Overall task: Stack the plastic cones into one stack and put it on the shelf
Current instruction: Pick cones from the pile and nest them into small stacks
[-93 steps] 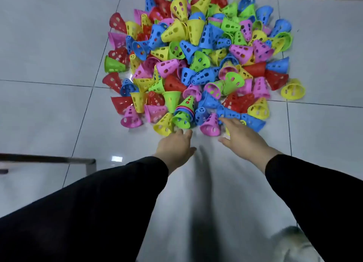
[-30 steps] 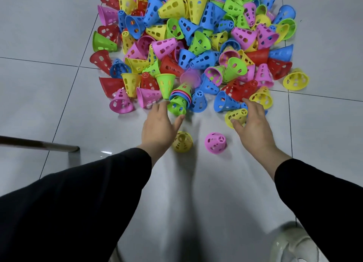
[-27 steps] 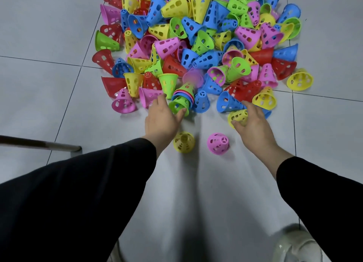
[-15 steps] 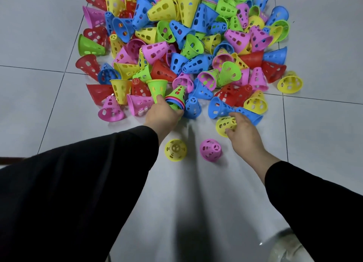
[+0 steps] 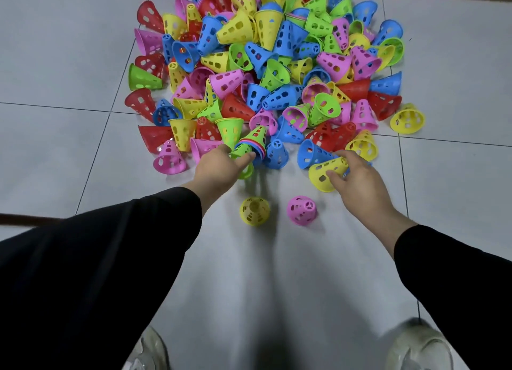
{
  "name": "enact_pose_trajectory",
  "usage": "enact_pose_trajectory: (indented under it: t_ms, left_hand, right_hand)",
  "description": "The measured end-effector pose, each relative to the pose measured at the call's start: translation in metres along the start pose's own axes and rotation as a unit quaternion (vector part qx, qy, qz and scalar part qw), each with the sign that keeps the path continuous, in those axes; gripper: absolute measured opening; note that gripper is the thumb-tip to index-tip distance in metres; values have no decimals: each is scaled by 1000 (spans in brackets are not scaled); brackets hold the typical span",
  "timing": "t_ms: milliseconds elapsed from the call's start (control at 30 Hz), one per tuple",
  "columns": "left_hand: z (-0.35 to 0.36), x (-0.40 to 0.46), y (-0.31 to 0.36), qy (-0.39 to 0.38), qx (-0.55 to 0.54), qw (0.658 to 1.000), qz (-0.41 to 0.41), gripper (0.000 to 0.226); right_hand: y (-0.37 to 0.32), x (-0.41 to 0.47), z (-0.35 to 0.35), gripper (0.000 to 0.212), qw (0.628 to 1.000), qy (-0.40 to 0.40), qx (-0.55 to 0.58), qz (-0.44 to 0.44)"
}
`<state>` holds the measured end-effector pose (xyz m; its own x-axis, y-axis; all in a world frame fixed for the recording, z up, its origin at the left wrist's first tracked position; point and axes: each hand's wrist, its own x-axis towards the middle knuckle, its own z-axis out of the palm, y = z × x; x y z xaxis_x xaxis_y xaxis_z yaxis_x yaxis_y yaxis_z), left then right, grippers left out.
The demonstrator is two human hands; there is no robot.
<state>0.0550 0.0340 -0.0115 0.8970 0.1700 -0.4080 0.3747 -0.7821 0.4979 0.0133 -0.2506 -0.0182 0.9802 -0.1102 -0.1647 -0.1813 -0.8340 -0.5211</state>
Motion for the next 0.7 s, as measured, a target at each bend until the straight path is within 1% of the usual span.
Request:
enact_pose_trajectory:
  t_ms: [67, 133, 200, 300, 367, 433, 567, 633, 700]
  left_hand:
    - [-7, -9, -4, -15, -83, 996, -12, 78]
    - [-10, -21, -9, -18, -187, 982, -32, 74]
    - [-9, -34, -15, -22, -257, 965, -47, 72]
    - [0, -56, -20, -36, -332, 941, -61, 50]
    - [7, -69, -21, -29, -359, 931, -58, 43]
    - [15, -83, -19, -7, -361, 931, -48, 43]
    - [36, -100, -18, 31, -344, 939, -12, 60]
    - [51, -106, -26, 22, -289, 957, 9, 70]
    - [65, -107, -38, 4, -199, 980, 20, 77]
  right_hand:
    - [-4, -6, -8, 44, 999, 27, 6, -23]
    - [-11, -17, -15, 42, 997, 55, 24, -46]
    - [-17, -30, -21, 41, 995, 68, 49, -54]
    - [-22, -51, -21, 43, 996, 32, 46, -68]
    - [-21, -66, -16, 45, 996, 3, 11, -83]
    - [-17, -77, -9, 47, 995, -16, -25, -97]
    - [-15, -81, 7, 46, 995, -43, -36, -87]
    - [-15, -79, 13, 46, 994, -56, -40, -88]
    - [-15, -77, 19, 46, 993, -71, -45, -85]
